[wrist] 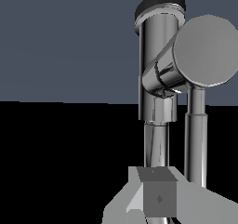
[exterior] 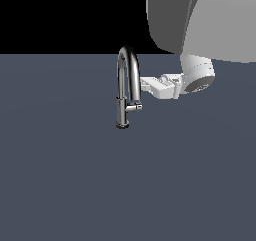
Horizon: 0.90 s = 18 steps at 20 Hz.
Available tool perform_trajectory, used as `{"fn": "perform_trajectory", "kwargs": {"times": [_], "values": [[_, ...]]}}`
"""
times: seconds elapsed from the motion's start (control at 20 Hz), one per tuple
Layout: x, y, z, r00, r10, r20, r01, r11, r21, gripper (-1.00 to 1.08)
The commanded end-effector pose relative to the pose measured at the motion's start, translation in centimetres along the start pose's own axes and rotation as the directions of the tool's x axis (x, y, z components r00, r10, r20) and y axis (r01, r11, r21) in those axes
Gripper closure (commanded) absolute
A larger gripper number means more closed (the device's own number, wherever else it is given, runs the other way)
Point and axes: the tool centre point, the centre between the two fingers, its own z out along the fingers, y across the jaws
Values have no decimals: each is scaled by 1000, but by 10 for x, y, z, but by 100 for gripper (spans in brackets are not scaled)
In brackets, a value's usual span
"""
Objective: Turn on the faucet by rotating a designated handle.
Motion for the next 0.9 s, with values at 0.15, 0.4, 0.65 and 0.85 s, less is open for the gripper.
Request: {"fn": "perform_trajectory", "kwargs": {"times": [0.15, 0.4, 0.65, 0.85], "values": [[-1, 7, 0, 1000, 0, 0, 0, 1000, 0, 108], [-2, 14, 0, 1000, 0, 1, 0, 1000, 0, 108], [-3, 21, 1, 1000, 0, 1, 0, 1000, 0, 108], [-3, 28, 0, 1000, 1, 1, -1, 1000, 1, 108]]}}
